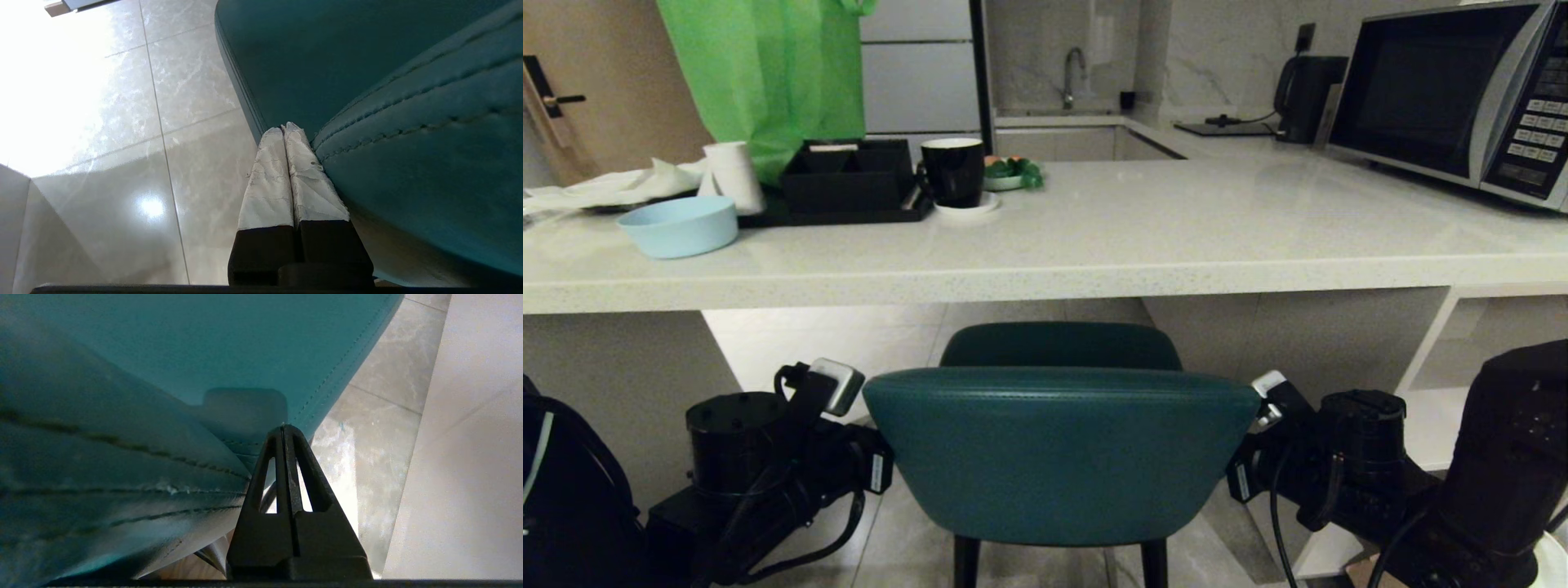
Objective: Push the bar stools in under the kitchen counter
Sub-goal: Push the blue chair back under the dining table
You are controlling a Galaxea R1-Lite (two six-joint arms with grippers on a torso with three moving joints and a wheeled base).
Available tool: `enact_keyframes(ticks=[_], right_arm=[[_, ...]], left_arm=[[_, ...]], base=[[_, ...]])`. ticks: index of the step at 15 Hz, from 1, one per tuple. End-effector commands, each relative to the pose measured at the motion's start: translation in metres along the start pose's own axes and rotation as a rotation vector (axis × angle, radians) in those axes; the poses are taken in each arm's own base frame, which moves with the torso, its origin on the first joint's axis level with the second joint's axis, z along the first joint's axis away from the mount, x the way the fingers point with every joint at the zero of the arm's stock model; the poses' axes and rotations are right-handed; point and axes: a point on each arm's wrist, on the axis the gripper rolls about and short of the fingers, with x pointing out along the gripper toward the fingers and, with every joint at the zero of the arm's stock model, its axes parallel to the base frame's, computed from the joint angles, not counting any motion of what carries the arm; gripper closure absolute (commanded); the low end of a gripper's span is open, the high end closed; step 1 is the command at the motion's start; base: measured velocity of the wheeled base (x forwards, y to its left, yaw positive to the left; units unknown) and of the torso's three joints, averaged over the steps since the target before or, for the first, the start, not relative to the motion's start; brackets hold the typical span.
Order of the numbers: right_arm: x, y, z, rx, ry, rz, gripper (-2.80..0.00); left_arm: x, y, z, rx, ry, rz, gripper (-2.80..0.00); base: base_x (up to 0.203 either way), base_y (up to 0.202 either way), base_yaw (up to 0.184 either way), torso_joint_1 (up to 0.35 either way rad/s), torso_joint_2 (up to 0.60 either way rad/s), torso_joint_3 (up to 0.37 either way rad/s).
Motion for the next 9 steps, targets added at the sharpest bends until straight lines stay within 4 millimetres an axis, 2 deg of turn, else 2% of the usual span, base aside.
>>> enact_keyframes(ticks=[1,4,6,9], right_arm=[[0.000,0.008,0.003,-0.014,-0.013,0.026,0.00],[-0.003,0.011,0.002,-0.011,-0.013,0.032,0.00],[-0.008,0.011,0.009,-0.002,-0.072,0.026,0.00],[-0.021,0.009,0.011,0.033,-0.106,-0.008,0.00]], left_arm=[[0.001,0.000,-0.001,0.002,0.003,0.000,0.00],[-0.002,-0.004,0.000,0.006,-0.004,-0.013,0.00],[-0.010,-0.010,-0.001,0.008,-0.002,-0.029,0.00],[-0.019,0.000,0.006,-0.016,-0.083,0.036,0.00]], base=[[0.187,0.000,0.002,-0.005,0.00,0.000],[0.126,0.000,0.002,0.002,0.01,0.000],[0.000,0.000,0.000,0.000,0.00,0.000],[0.000,0.000,0.000,0.000,0.00,0.000]])
